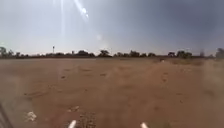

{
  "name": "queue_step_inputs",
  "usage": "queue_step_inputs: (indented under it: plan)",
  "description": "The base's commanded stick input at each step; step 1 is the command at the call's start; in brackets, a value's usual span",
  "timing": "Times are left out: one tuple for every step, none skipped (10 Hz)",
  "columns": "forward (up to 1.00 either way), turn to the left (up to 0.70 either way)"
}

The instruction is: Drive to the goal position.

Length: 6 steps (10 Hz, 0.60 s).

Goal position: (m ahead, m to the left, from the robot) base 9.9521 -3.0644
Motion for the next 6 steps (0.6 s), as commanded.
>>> queue_step_inputs:
  plan:
    - [0.5, 0.0]
    - [0.5, 0.0]
    - [0.5, 0.0]
    - [0.5, 0.0]
    - [0.5, 0.0]
    - [0.5, 0.0]
